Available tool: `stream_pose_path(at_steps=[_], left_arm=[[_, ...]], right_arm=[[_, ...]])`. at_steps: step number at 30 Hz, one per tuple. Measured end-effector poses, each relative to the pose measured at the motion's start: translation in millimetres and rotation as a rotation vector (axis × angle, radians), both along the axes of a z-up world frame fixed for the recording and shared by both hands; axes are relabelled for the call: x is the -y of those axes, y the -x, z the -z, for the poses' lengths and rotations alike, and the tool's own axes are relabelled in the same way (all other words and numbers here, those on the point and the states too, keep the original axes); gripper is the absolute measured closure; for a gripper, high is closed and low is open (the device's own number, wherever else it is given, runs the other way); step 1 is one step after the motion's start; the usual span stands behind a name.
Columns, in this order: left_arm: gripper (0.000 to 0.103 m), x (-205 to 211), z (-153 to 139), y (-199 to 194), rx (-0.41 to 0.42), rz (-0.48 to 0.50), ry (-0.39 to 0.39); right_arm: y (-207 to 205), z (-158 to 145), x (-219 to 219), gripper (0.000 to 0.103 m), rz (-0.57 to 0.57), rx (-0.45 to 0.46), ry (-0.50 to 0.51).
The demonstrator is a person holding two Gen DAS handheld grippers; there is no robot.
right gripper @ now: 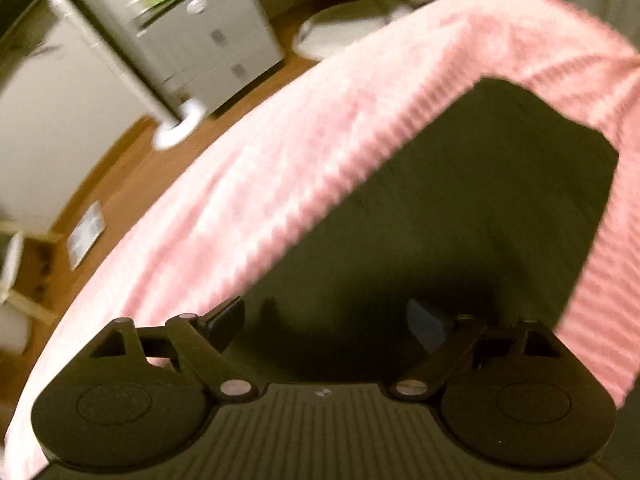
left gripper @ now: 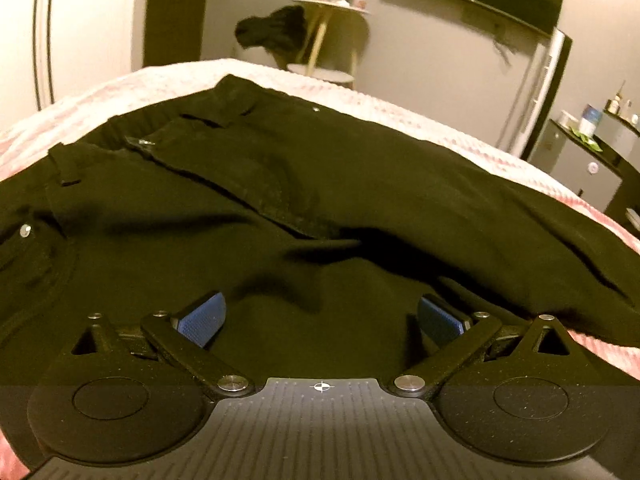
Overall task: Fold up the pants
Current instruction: 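Grasp the black trouser leg hem with the right tool and lift it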
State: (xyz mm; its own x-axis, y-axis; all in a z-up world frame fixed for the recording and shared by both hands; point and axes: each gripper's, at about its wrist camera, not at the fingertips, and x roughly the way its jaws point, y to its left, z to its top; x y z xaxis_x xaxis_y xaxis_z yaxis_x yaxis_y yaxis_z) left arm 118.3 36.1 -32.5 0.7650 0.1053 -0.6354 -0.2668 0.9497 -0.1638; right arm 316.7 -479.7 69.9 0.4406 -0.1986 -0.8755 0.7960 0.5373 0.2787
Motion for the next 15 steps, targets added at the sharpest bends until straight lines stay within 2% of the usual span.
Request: stream_pose_path(at_steps=[2,4,6,10,11,14,15], left_arm=[[0.0,8,4,-1,0.003,-0.006,-0.051],[0.0,16,8,-2,0.003,-0.008,-0.102],[0.0,20,9,-5,-0.001,-0.011,-0.133],[0.0,20,10,-3,0.004,-0.016,-0.137],[0.0,20,10,-2,0.006,-0.017,-0.138],[0.0,21,12,-1,0.013,-0.018,-0.143],[0.0,22,12,0,0.015,-0.018,-0.146]], right_arm=[[-12,4,3,0.015,0.028,-0.001,-0.008],[-23,16,6,0.016,0.043,-0.079,0.003],[-25,24,6,0.018,0.054,-0.102,0.009],[-18,24,1,0.041,0.008,-0.102,0.076],[-12,23,0,0.046,0.005,-0.086,0.081],[3,20,2,0.081,-0.023,-0.009,0.047],[10,16,4,0.1,-0.021,0.043,0.007]])
